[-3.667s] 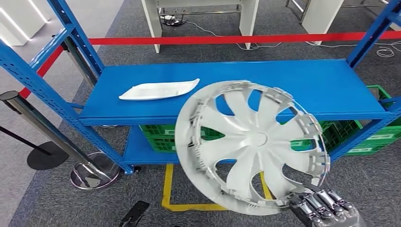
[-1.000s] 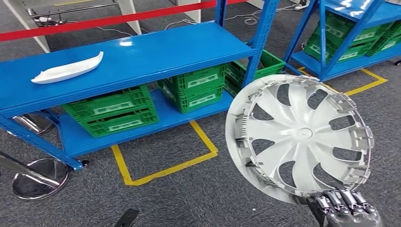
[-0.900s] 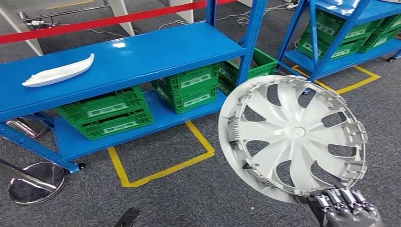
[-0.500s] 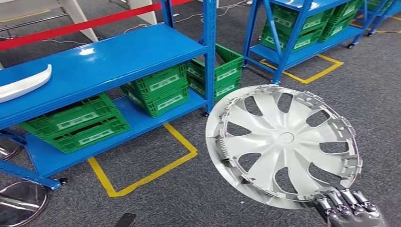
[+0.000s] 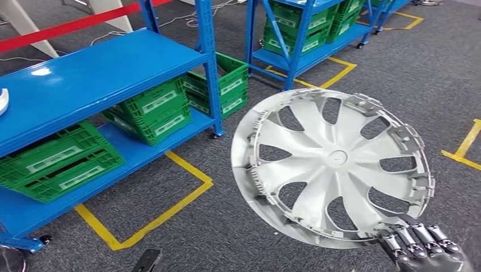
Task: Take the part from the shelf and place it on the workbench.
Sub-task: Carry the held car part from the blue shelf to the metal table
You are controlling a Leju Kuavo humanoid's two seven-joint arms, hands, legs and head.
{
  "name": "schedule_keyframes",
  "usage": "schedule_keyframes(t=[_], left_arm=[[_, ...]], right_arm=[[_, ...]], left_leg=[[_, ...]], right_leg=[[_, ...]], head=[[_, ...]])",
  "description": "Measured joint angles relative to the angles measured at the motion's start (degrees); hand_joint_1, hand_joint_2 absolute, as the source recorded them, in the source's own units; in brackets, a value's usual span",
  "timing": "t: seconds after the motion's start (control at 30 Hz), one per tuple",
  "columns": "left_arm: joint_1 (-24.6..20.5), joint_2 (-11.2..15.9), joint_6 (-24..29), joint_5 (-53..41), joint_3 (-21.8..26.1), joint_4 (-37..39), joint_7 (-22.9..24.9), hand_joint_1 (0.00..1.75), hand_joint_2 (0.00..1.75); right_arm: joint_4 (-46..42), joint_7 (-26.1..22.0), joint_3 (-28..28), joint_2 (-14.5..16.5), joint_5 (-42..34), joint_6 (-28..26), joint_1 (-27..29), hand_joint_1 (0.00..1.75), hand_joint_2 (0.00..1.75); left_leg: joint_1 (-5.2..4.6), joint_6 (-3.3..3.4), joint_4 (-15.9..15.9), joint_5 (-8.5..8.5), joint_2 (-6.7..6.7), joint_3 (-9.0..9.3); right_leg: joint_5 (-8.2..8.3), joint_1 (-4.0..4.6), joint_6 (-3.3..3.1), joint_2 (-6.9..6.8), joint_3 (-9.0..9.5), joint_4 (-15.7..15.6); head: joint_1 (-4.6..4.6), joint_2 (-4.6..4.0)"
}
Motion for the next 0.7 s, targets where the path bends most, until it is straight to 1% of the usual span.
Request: schedule_keyframes(t=[0.03,0.07,0.1,0.13,0.17,0.2,0.23,0.27,0.3,0.33,0.37,0.4,0.43,0.47,0.5,0.53,0.57,0.6,0.63,0.67,0.7], left_arm=[[-0.1,0.6,-0.9,-0.2,0.1,0.0,-0.6,0.00,1.75],[-0.2,1.1,-1.2,-0.5,0.1,0.0,-1.1,0.00,1.75],[-0.3,1.5,-1.1,-0.8,0.1,0.0,-1.3,0.00,1.75],[-0.4,1.8,-0.4,-1.2,0.0,0.0,-1.3,0.00,1.75],[-0.4,1.9,0.5,-1.6,0.0,0.0,-0.9,0.00,1.75],[-0.5,2.0,1.5,-2.0,0.0,0.0,-0.5,0.00,1.75],[-0.6,1.9,2.4,-2.3,0.0,0.0,0.1,0.00,1.75],[-0.6,1.8,3.0,-2.7,0.0,0.0,0.5,0.00,1.75],[-0.6,1.7,3.4,-3.0,0.0,0.0,1.0,0.00,1.75],[-0.6,1.6,3.6,-3.4,0.0,0.0,1.6,0.00,1.75],[-0.4,1.5,3.8,-3.9,-0.1,0.0,2.3,0.00,1.75],[-0.3,1.4,3.9,-4.4,-0.2,0.0,2.9,0.00,1.75],[-0.1,1.3,4.1,-4.9,-0.3,0.0,3.3,0.00,1.75],[0.1,1.2,4.2,-5.3,-0.5,0.0,3.5,0.00,1.75],[0.1,1.1,4.3,-5.5,-0.8,0.0,3.2,0.00,1.75],[0.1,1.1,4.3,-5.8,-1.1,0.0,2.5,0.00,1.75],[0.1,1.1,4.2,-6.1,-1.3,0.0,1.5,0.00,1.75],[0.2,1.1,4.1,-6.5,-1.6,0.0,0.6,0.00,1.75],[0.2,1.1,4.1,-6.8,-1.8,0.0,-0.1,0.00,1.75],[0.3,1.3,4.1,-7.0,-2.0,0.0,-0.4,0.00,1.75],[0.3,1.4,4.2,-7.1,-2.2,0.0,-0.4,0.00,1.75]], right_arm=[[0.0,-0.5,0.5,0.4,-0.1,0.0,-0.7,1.75,1.75],[0.1,-0.9,1.0,0.9,-0.2,0.0,-1.3,1.75,1.75],[0.1,-1.2,1.5,1.5,-0.1,0.0,-1.7,1.75,1.75],[0.2,-1.3,2.0,2.0,0.0,0.0,-2.1,1.75,1.75],[0.3,-1.2,2.4,2.4,0.2,0.0,-2.3,1.75,1.75],[0.3,-1.1,2.8,2.9,0.4,0.0,-2.5,1.75,1.75],[0.4,-0.9,3.2,3.2,0.5,0.0,-2.7,1.75,1.75],[0.5,-0.7,3.4,3.6,0.5,0.0,-2.9,1.75,1.75],[0.6,-0.2,3.7,3.8,0.6,0.0,-3.1,1.75,1.75],[0.7,0.3,3.8,4.0,0.7,0.0,-3.3,1.75,1.75],[0.8,1.0,3.9,4.1,0.8,0.0,-3.4,1.75,1.75],[0.9,1.8,4.0,4.1,0.9,0.0,-3.4,1.75,1.75],[0.9,2.4,4.0,4.1,0.9,0.0,-3.3,1.75,1.75],[0.9,2.9,4.1,4.1,1.0,0.0,-3.1,1.75,1.75],[0.8,3.1,4.0,4.1,1.0,0.0,-2.9,1.75,1.75],[0.5,3.0,3.9,4.1,1.0,0.0,-2.4,1.75,1.75],[-0.1,2.4,3.7,4.1,1.0,0.0,-1.7,1.75,1.75],[-1.0,1.4,3.4,4.3,1.1,0.0,-0.6,1.75,1.75],[-2.1,0.2,2.9,4.6,1.1,0.0,0.6,1.75,1.75],[-3.0,-0.9,2.4,5.0,1.1,0.0,1.9,1.75,1.75],[-4.0,-2.0,1.8,5.5,1.1,0.0,3.1,1.75,1.75]], left_leg=[[-0.07,-0.11,0.0,-0.08,0.67,0.10],[-0.26,-0.30,0.0,-0.21,1.22,0.18],[-0.42,-0.55,0.1,-0.31,1.68,0.23],[-0.58,-0.81,0.1,-0.37,2.10,0.26],[-0.70,-1.08,0.1,-0.38,2.58,0.27],[-0.69,-1.34,0.1,-0.37,3.11,0.33],[-0.60,-1.67,0.3,-0.61,2.90,0.36],[-0.47,-1.99,1.0,-1.33,1.85,0.12],[-0.33,-2.28,2.8,-2.66,0.34,-0.56],[-0.18,-2.51,5.8,-4.47,-1.40,-1.78],[-0.11,-2.62,9.7,-6.46,-2.53,-3.47],[-0.08,-2.68,13.4,-7.96,-2.94,-5.11],[-0.07,-2.71,15.9,-8.51,-3.07,-6.21],[-0.05,-2.68,16.4,-7.98,-3.11,-6.50],[-0.03,-2.59,14.6,-6.26,-3.25,-5.70],[0.02,-2.45,11.1,-3.96,-3.81,-4.17],[0.10,-2.24,7.3,-2.11,-5.20,-2.47],[0.22,-2.05,3.9,-0.86,-6.55,-1.02],[0.26,-1.88,1.9,-0.40,-7.63,-0.19],[0.24,-1.74,1.1,-0.56,-8.14,0.11],[0.19,-1.57,0.8,-0.56,-7.66,0.15]], right_leg=[[1.79,0.11,-0.28,-0.94,2.27,-4.0],[2.96,0.39,-0.58,-2.30,4.56,-8.0],[3.62,0.62,-0.94,-3.32,6.21,-10.8],[3.70,0.84,-1.25,-3.97,7.02,-12.3],[3.58,1.02,-1.54,-3.86,7.12,-12.6],[3.75,0.98,-1.90,-3.14,6.94,-12.6],[3.93,0.91,-2.20,-2.56,6.86,-12.8],[4.13,0.79,-2.53,-1.96,6.83,-12.9],[4.33,0.65,-2.84,-1.39,6.84,-13.1],[4.46,0.57,-3.06,-0.80,6.83,-13.2],[4.53,0.59,-3.20,-0.11,6.78,-13.2],[4.57,0.63,-3.27,0.65,6.73,-13.2],[4.60,0.67,-3.30,1.46,6.71,-13.1],[4.63,0.70,-3.30,2.30,6.70,-13.1],[4.65,0.72,-3.28,3.15,6.72,-13.0],[4.66,0.71,-3.25,3.95,6.75,-12.9],[4.65,0.74,-3.16,4.65,6.73,-12.8],[4.64,0.76,-3.01,5.34,6.60,-12.6],[4.70,0.71,-2.73,5.94,6.35,-12.5],[4.82,0.61,-2.39,6.53,6.06,-12.4],[5.01,0.50,-2.02,7.20,5.75,-12.4]], head=[[-0.01,0.00],[0.01,0.00],[-0.04,0.00],[-0.07,0.00],[-0.10,0.00],[-0.15,0.00],[-0.15,0.00],[-0.24,0.00],[-0.35,0.00],[-0.48,0.00],[-0.58,0.00],[-0.59,0.00],[-0.60,0.00],[-0.59,0.00],[-0.59,0.00],[-0.60,0.00],[-0.58,0.00],[-0.53,0.00],[-0.52,0.00],[-0.50,0.00],[-0.52,0.00]])
